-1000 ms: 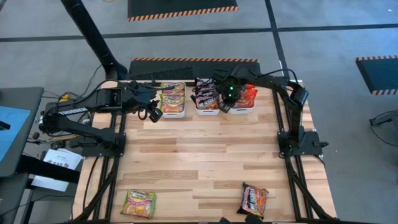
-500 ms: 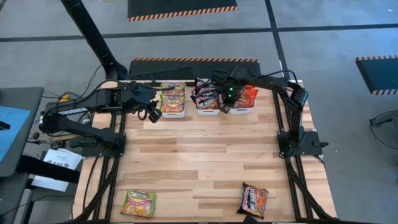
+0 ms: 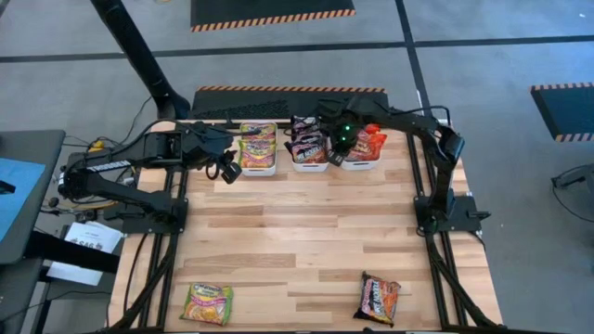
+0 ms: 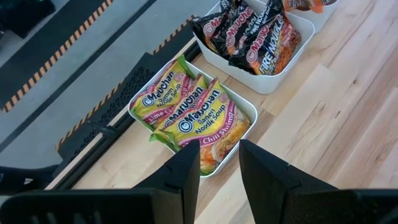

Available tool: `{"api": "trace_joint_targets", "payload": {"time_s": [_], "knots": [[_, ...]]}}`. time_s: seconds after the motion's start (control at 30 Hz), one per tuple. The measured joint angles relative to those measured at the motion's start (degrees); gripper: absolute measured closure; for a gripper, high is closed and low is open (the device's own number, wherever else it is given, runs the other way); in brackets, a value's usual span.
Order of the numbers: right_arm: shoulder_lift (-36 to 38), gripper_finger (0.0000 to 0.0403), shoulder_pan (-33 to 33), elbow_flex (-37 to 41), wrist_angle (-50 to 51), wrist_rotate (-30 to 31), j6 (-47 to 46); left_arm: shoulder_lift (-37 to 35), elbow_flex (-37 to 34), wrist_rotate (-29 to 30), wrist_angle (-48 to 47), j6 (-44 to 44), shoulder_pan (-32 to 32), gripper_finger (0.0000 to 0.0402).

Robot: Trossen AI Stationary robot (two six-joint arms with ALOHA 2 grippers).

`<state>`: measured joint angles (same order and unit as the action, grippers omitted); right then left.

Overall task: Sort Maruchan noodles
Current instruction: Put the black noodle pack into the middle white bin

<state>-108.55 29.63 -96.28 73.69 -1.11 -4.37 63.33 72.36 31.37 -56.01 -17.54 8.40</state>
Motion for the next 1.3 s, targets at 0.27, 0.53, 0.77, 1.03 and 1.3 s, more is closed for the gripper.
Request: {"api": "trace_joint_targets", "payload": {"time_s": [0.27,0.53,0.77,1.03,1.3], "knots": [[3.15,0.0306,-5.14,-6.32,2.48,-1.85,1.74,0.0,0.0,-0.05,0.2,-0.56,0.0,0.0301],[9.97,0.0306,-10.61,-5.74,1.69,-4.54,-2.79,-0.02,0.0,-3.01,0.25,-1.46,-0.23,0.0301],[17.78,0.0306,-16.26,3.04,-2.86,-5.26,-15.68,-0.83,-0.04,-5.66,0.25,-0.36,-3.1,0.0301],[25.59,0.0306,-24.69,14.62,-8.34,-5.2,-29.76,-4.0,-0.06,-5.53,0.54,-2.02,-9.56,0.0301],[30.31,0.0306,-36.05,22.91,-10.43,-4.96,-47.37,-5.63,-0.04,-5.93,0.21,-2.75,-16.45,0.0301]]}}
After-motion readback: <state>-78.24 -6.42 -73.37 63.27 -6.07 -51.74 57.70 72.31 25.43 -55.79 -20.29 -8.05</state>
